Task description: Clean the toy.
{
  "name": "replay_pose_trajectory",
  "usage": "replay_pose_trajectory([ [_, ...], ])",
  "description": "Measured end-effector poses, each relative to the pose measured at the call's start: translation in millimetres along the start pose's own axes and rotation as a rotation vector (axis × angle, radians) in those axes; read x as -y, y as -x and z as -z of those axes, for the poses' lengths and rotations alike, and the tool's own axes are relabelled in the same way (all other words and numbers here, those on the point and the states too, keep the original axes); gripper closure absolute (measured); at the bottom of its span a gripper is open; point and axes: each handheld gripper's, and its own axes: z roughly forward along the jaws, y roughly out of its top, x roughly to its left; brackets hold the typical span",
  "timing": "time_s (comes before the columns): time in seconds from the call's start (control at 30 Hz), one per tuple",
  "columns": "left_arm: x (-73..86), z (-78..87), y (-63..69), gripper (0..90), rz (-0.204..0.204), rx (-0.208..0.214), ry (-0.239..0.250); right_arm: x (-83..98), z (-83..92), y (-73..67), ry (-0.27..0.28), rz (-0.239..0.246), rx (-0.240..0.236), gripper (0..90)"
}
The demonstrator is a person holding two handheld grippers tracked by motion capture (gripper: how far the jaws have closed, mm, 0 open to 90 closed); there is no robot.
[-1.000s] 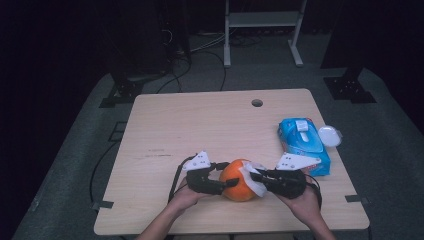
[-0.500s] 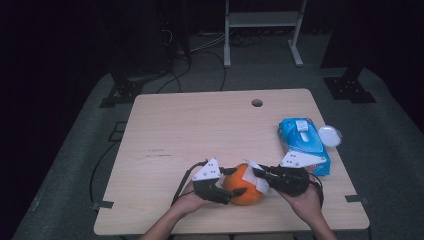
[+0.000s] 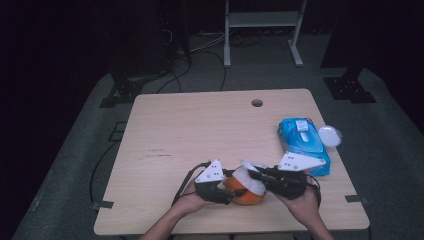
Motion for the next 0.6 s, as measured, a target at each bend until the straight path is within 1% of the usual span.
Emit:
replay_pose_trajectory([
  [0.03, -2.5, 0.3, 2.8, 38.5, -0.015, 0.006, 0.008, -2.2, -3.4, -7.8, -0.006, 0.029, -0.014, 82.2],
  [0.07, -4.9, 1.5, 5.0, 39.0, -0.022, 0.008, 0.012, -3.7, -6.5, -14.2, -0.016, 0.055, -0.014, 82.2],
  [0.1, -6.7, 3.1, 6.2, 39.2, -0.029, 0.001, 0.014, -4.6, -8.4, -17.4, -0.024, 0.083, 0.004, 82.1],
  [0.13, -7.6, 5.3, 6.4, 39.5, -0.034, -0.008, 0.015, -4.9, -8.2, -17.0, -0.022, 0.088, 0.021, 82.1],
  [0.17, -7.6, 5.3, 6.4, 39.8, -0.034, -0.008, 0.015, -4.9, -8.2, -17.0, -0.022, 0.088, 0.021, 82.1],
  [0.2, -7.8, 7.5, 5.3, 39.8, -0.034, -0.015, 0.017, -4.7, -6.4, -13.0, -0.016, 0.074, 0.028, 82.1],
  [0.23, -5.9, 11.8, 0.5, 40.1, -0.026, -0.022, 0.014, -1.7, -0.8, -1.4, -0.009, 0.039, 0.075, 82.1],
  [0.27, -4.2, 13.9, -2.6, 40.1, -0.019, -0.021, 0.015, 1.5, 1.7, 6.3, -0.014, 0.018, 0.095, 82.1],
  [0.3, -3.0, 14.7, -5.2, 40.0, 0.0, -0.018, 0.019, 6.2, 3.5, 15.1, -0.022, -0.02, 0.103, 82.1],
  [0.37, -1.9, 12.6, -6.2, 39.8, 0.006, -0.014, 0.016, 16.1, 3.8, 30.3, -0.018, -0.111, 0.079, 82.2],
  [0.4, -1.9, 12.6, -6.2, 39.3, 0.006, -0.014, 0.016, 18.3, 3.0, 32.4, -0.015, -0.126, 0.069, 82.2],
  [0.43, -1.4, 9.1, -4.1, 38.9, -0.007, -0.01, 0.009, 17.6, 2.0, 30.3, -0.018, -0.12, 0.066, 82.1],
  [0.47, -1.0, 7.5, -2.8, 38.2, -0.01, -0.007, 0.008, 15.2, 0.9, 26.0, -0.019, -0.104, 0.064, 82.1],
  [0.5, -0.5, 6.0, -1.5, 38.0, -0.014, -0.005, 0.007, 12.2, -0.2, 21.2, -0.016, -0.089, 0.055, 82.1],
  [0.57, -0.1, 3.8, 1.3, 37.8, -0.029, -0.009, 0.003, 7.7, -3.2, 12.2, -0.007, -0.055, 0.018, 82.0],
  [0.6, -0.2, 3.9, 1.7, 37.9, -0.036, -0.016, -0.004, 6.6, -5.7, 8.3, -0.017, -0.034, 0.017, 82.0],
])
